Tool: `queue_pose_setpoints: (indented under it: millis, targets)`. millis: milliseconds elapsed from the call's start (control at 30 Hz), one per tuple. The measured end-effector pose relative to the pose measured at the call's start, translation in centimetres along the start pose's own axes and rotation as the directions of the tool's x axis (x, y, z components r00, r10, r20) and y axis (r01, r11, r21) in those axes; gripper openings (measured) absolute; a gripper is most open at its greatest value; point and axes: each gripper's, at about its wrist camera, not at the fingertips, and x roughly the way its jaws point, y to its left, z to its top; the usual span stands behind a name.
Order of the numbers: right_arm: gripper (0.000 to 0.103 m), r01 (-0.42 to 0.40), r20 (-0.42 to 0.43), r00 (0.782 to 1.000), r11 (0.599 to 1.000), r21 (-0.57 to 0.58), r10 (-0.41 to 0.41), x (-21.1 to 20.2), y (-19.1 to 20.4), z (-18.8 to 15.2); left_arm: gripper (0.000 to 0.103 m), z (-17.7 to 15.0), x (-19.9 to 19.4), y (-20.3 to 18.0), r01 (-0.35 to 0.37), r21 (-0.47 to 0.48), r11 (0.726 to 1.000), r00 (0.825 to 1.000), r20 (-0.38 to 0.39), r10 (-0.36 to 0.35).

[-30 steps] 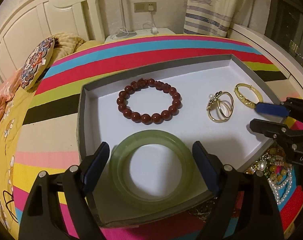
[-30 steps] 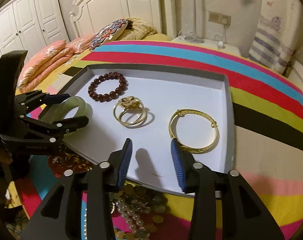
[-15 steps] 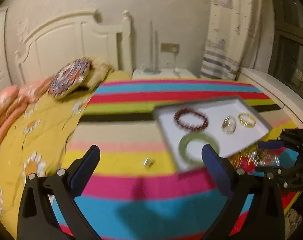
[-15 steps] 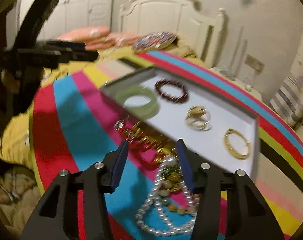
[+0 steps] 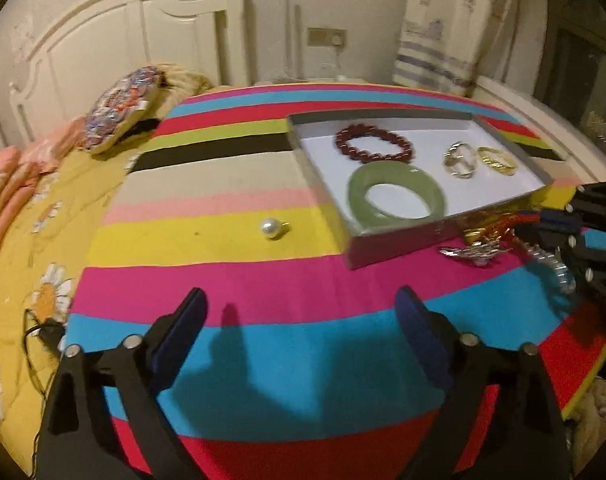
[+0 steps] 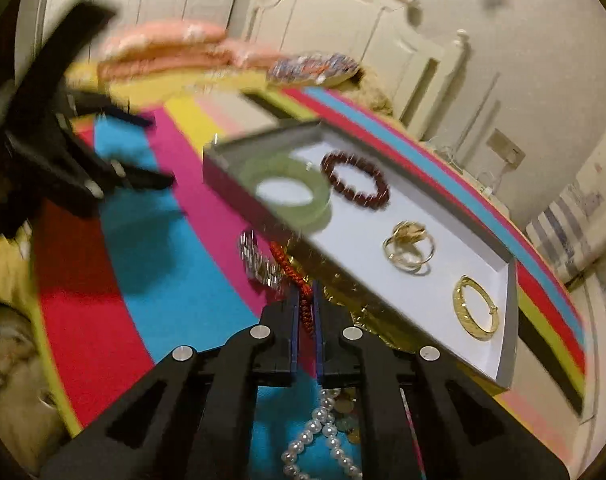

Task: Organize jewelry
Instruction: 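Lower the left gripper onto the silver brooch and grasp it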

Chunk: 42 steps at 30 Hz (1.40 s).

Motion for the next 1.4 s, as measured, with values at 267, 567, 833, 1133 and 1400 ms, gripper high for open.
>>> queue_pose_setpoints:
  millis: [267, 567, 833, 1133, 1400]
  targets:
    - [0.006, -0.06, 0.082, 0.995, 0.992, 0.115, 0.05, -2.2, -1.2, -0.2, 0.091, -0.4, -1.7, -2.4, 0.174, -0.052, 0.983, 0.984, 0.057, -0.171]
    - [0.006, -0.051, 0.131, 0.991, 0.982, 0.183, 0.027, -5.2, -2.7, -1.6, 0.073, 0.8, 0.6, -8.6, 0.253, -0.018, 0.967, 0.967, -0.004, -0.253]
    - [0.006, -0.056, 0.133, 0.991, 0.971, 0.232, 0.025, -5.5, -3.7, -3.5, 0.071, 2.2, 2.0, -10.9, 0.205, 0.015, 0.979, 0.979, -0.012, -0.205]
    - [0.006, -0.073, 0.16, 0.987, 0.963, 0.258, 0.033, -5.8, -4.3, -4.5, 0.066, 2.8, 3.1, -11.8, 0.142, 0.05, 0.989, 0.989, -0.033, -0.141]
    - [0.006, -0.092, 0.171, 0.984, 0.954, 0.284, 0.044, -5.6, -4.2, -5.3, 0.066, 3.0, 3.7, -11.8, 0.136, 0.055, 0.989, 0.99, -0.042, -0.134]
